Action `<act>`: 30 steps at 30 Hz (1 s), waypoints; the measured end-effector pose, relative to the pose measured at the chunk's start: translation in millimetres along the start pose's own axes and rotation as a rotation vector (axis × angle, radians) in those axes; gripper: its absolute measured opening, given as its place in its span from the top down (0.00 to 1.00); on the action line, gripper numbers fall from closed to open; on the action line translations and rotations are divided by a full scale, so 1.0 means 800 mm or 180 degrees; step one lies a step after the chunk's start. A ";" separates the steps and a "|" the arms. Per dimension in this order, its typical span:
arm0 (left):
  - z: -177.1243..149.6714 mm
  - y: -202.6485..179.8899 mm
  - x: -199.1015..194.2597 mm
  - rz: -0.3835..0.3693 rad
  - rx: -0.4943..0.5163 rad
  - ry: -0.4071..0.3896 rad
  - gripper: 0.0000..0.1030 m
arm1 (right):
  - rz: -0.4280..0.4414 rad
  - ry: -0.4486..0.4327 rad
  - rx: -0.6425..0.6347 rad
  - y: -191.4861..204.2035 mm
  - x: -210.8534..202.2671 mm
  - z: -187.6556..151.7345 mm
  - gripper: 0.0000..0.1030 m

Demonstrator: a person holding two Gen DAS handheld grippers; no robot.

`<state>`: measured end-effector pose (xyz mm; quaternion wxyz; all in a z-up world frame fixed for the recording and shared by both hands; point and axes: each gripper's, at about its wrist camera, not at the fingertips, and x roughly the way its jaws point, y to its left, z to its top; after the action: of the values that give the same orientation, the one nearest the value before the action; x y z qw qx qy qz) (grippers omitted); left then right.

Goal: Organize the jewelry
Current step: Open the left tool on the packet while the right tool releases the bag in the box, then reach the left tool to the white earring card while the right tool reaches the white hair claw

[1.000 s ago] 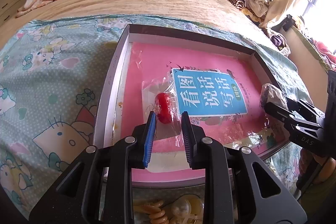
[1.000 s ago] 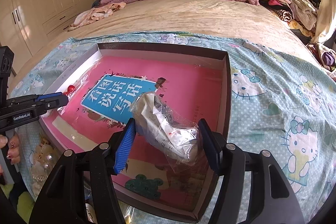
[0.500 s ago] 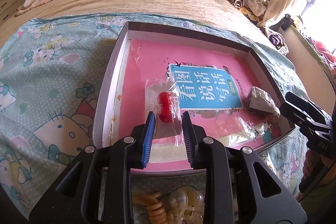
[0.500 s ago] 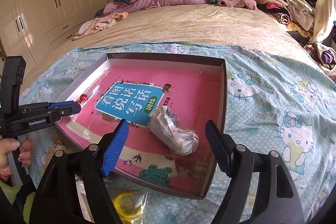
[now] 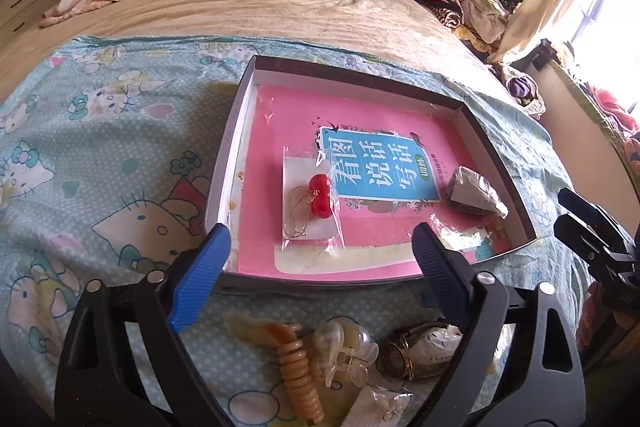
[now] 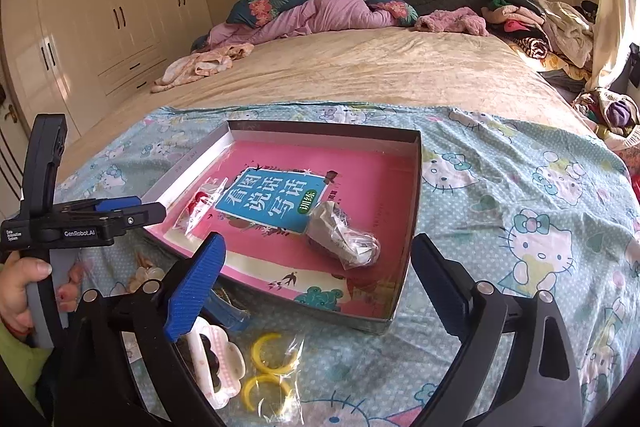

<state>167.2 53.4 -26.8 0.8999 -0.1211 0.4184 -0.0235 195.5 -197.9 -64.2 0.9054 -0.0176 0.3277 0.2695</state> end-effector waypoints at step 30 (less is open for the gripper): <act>-0.037 -0.005 -0.118 0.0156 0.0102 -0.0491 0.09 | 0.0225 -0.0074 -0.0304 0.061 -0.067 -0.015 0.05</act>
<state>83.8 57.1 26.5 0.9315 -0.0979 0.3502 0.0012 129.6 -184.0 -34.6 0.8971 -0.0461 0.3043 0.3169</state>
